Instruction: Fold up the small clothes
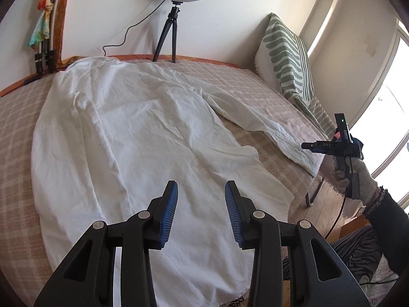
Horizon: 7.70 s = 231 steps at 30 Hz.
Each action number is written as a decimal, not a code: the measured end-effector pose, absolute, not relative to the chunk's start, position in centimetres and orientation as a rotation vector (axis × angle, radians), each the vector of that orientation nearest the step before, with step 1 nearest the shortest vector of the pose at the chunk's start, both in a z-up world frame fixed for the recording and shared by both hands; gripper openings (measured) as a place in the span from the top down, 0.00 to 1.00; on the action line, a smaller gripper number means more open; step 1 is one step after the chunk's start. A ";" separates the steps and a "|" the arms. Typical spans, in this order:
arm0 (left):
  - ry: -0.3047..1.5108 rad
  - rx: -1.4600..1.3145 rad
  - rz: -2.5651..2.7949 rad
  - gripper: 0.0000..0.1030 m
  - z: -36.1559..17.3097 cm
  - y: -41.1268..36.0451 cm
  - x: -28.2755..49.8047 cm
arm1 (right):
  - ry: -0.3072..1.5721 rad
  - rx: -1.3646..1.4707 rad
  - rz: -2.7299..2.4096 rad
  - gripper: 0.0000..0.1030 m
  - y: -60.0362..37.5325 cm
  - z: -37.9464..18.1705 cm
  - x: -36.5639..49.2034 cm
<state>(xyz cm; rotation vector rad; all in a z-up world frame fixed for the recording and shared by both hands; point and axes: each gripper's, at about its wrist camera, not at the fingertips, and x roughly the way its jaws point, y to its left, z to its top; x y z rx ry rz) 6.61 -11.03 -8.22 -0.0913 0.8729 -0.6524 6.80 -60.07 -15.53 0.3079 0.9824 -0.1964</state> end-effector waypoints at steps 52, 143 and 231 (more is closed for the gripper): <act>0.883 -0.030 -0.722 0.61 -10.0 -14.6 2.2 | 0.891 0.121 0.409 0.63 -39.6 -10.8 9.9; 0.802 -0.246 -0.452 0.98 -11.8 -8.1 -2.9 | 1.069 0.002 0.581 0.91 -17.5 -14.5 21.9; 1.090 -0.457 -0.577 0.93 -13.9 3.3 -2.5 | 1.285 0.310 0.919 0.84 -30.7 -18.8 2.0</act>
